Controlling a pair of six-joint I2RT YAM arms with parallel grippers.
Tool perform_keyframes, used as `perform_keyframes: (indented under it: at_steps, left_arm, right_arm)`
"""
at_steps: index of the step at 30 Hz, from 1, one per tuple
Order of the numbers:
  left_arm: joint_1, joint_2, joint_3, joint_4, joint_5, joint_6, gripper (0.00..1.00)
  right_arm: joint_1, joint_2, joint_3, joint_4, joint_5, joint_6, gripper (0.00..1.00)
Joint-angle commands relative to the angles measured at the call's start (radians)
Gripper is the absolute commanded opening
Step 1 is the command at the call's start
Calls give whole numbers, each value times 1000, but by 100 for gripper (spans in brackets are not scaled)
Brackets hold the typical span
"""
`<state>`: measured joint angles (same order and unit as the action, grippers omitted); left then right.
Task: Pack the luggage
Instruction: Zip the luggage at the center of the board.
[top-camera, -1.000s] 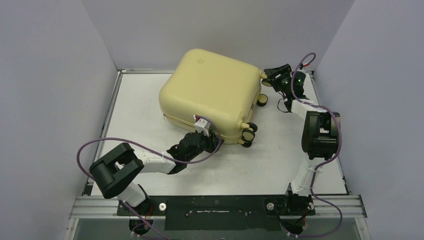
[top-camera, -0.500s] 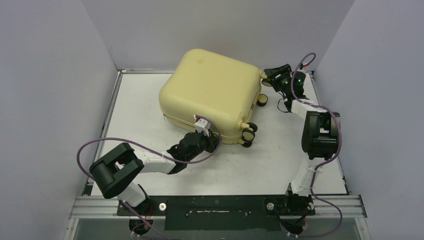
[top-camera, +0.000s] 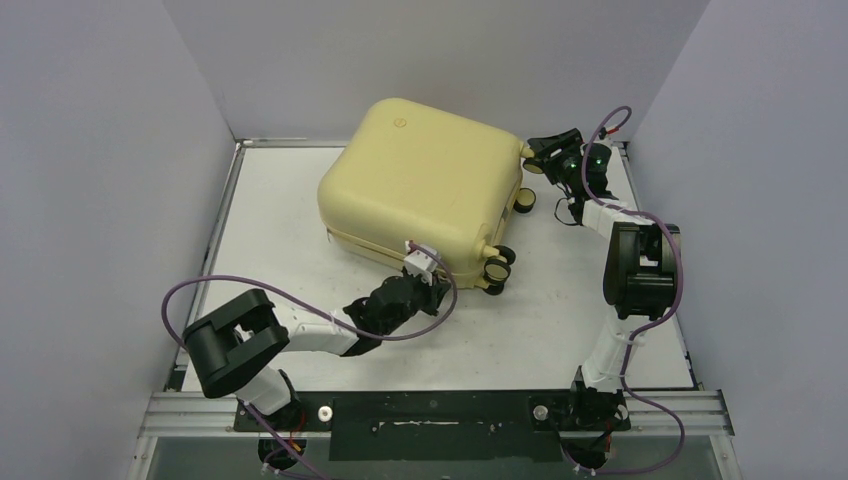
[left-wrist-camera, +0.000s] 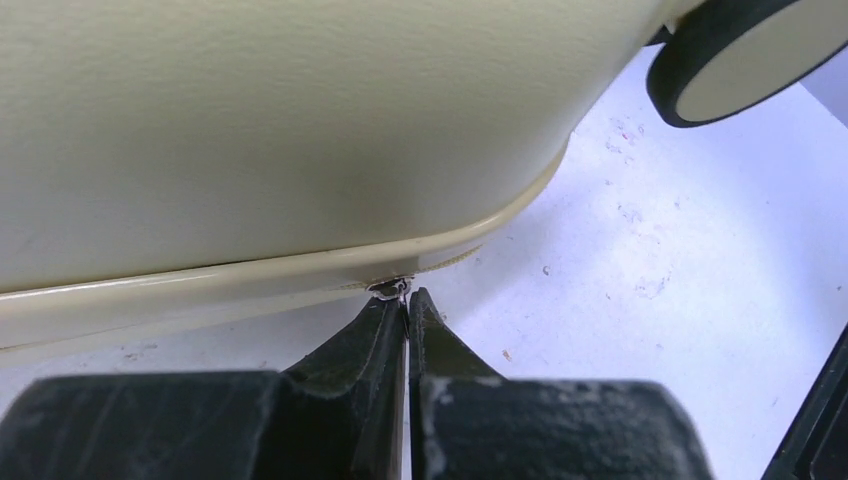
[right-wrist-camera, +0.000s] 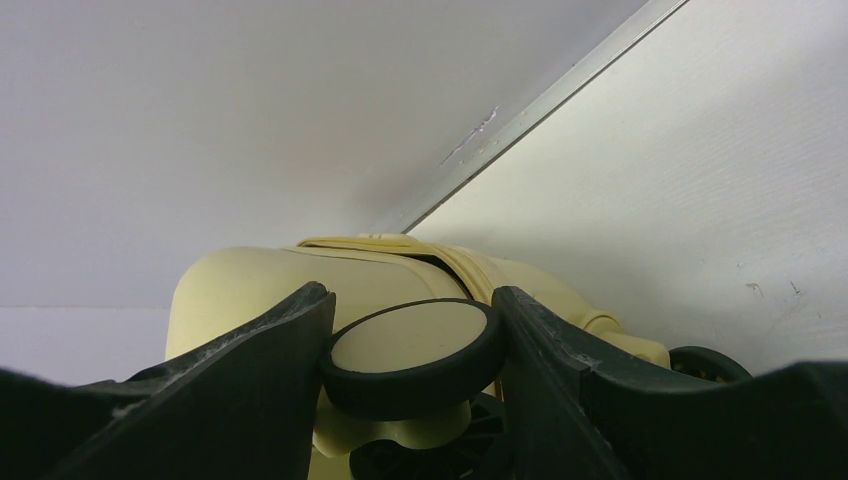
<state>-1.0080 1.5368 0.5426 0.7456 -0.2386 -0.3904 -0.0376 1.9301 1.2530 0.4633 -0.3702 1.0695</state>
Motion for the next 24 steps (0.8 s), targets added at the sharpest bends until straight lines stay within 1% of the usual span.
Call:
perform_keyframes:
  at_steps: [1,13,20,24]
  left_arm:
    - [-89,-1,72,89,50,49,0]
    - [-165,80,175,66,84,96,0]
    - [-167,74,146,87,45,83,0]
    - [-177,137,248,78,91,85,0]
  right_arm:
    - [40,-49,-1,4,-91,-10,0]
    - [51,-56,-10,-5,-81,-20,0]
    - [47,-69,-20,-27,-77,-58,0]
    - [76,-62,-32,-23,-66,-57,0]
